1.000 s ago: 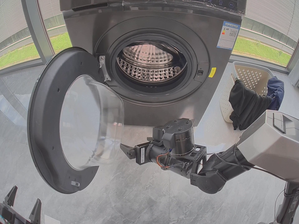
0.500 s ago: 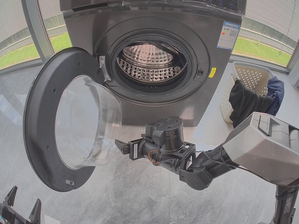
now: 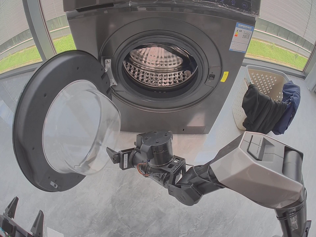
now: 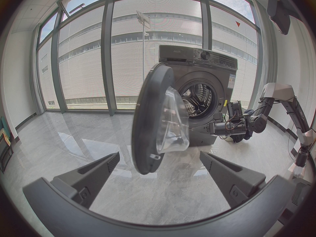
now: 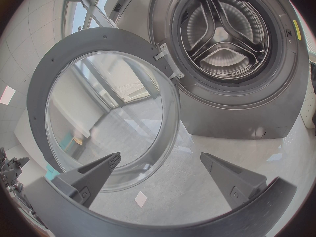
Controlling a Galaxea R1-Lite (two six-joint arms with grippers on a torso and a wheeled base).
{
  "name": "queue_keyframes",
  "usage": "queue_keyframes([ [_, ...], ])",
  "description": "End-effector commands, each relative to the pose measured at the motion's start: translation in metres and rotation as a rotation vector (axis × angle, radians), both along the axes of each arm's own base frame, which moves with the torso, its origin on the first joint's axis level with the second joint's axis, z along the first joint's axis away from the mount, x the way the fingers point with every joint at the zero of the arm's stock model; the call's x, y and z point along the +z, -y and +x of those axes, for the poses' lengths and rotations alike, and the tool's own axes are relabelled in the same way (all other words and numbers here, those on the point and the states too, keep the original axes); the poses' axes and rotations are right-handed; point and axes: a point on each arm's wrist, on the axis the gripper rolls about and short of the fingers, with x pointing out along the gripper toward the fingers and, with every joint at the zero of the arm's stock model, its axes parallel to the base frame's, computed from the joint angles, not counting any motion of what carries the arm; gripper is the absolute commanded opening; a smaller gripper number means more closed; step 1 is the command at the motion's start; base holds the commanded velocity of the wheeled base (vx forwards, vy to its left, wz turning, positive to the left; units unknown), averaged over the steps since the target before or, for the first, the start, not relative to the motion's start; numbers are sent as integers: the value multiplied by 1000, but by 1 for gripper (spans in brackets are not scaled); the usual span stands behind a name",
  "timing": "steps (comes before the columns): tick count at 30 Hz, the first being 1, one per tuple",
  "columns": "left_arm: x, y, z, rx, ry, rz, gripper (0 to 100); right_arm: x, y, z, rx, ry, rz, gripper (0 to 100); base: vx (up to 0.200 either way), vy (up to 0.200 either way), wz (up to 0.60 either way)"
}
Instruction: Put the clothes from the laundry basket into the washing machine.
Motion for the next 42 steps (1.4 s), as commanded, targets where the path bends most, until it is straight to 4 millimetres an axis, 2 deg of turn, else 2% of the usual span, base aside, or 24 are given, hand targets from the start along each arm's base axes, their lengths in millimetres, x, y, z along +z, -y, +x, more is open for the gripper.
queue_keyframes([
  [1,-5,0,0,0,-1,-1,100,-8,-8,0,5,-3,3,100,0,0,0],
  [19,-5,0,0,0,-1,-1,100,-7,-3,6,-12,5,16,100,0,0,0],
  [22,-5,0,0,0,-3,-1,100,0,7,4,-20,7,4,100,0,0,0],
  [24,-5,0,0,0,-1,-1,100,17,18,3,-33,22,12,100,0,0,0],
  [28,-5,0,0,0,0,-1,100,49,60,-1,-83,50,0,100,0,0,0],
  [30,-5,0,0,0,-1,-1,100,56,78,-3,-102,47,-9,100,0,0,0],
  [31,-5,0,0,0,-1,-1,100,56,78,-3,-102,47,-9,100,0,0,0],
  [32,-5,0,0,0,0,-1,100,64,93,-9,-117,53,-9,100,0,0,0],
  [34,-5,0,0,0,-1,-1,100,73,105,-18,-120,74,-13,100,0,0,0],
  [39,-5,0,0,0,-1,-1,100,94,130,-43,-125,115,-14,100,0,0,0],
  [40,-5,0,0,0,-1,-1,100,94,130,-43,-125,115,-14,100,0,0,0],
  [42,-5,0,0,0,-1,-1,100,111,151,-62,-133,142,-10,100,0,0,0],
])
